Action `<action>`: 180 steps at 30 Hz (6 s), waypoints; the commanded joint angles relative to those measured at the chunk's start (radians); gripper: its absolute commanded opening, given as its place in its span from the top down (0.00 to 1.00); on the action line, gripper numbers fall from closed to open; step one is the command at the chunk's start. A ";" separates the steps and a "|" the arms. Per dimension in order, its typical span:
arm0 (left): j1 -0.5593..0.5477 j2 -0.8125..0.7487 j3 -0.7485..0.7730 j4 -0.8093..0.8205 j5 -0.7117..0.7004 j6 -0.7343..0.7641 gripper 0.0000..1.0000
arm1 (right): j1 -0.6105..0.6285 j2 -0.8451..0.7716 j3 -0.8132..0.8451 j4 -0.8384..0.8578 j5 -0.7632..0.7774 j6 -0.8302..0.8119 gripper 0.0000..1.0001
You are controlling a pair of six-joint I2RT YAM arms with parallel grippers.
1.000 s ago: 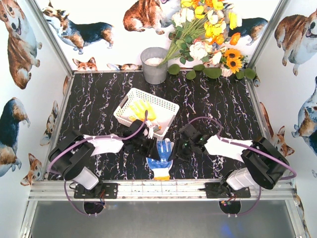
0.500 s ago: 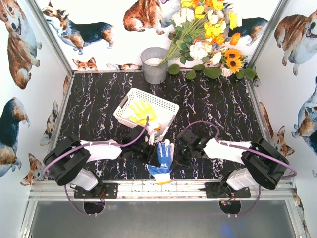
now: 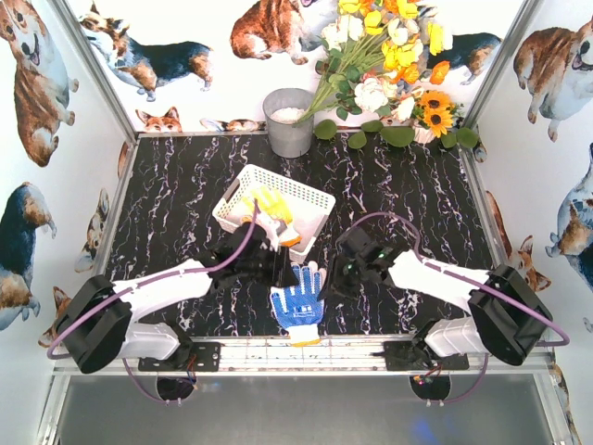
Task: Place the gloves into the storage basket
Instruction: Pair the glove with the glove, then pick up the glove from the center of the board.
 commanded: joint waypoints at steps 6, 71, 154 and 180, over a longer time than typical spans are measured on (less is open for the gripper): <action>0.121 0.060 0.004 0.092 -0.084 -0.128 0.55 | -0.114 0.049 0.057 0.136 -0.017 -0.052 0.67; 0.189 0.267 -0.003 0.319 -0.035 -0.144 1.00 | -0.154 0.108 0.034 0.210 0.021 -0.028 1.00; -0.197 -0.192 -0.287 0.097 -0.058 -0.471 0.39 | 0.185 -0.037 -0.258 0.472 -0.012 0.160 0.49; -0.190 0.007 -0.263 0.190 -0.057 -0.388 0.62 | 0.211 -0.071 -0.298 0.541 0.045 0.239 0.94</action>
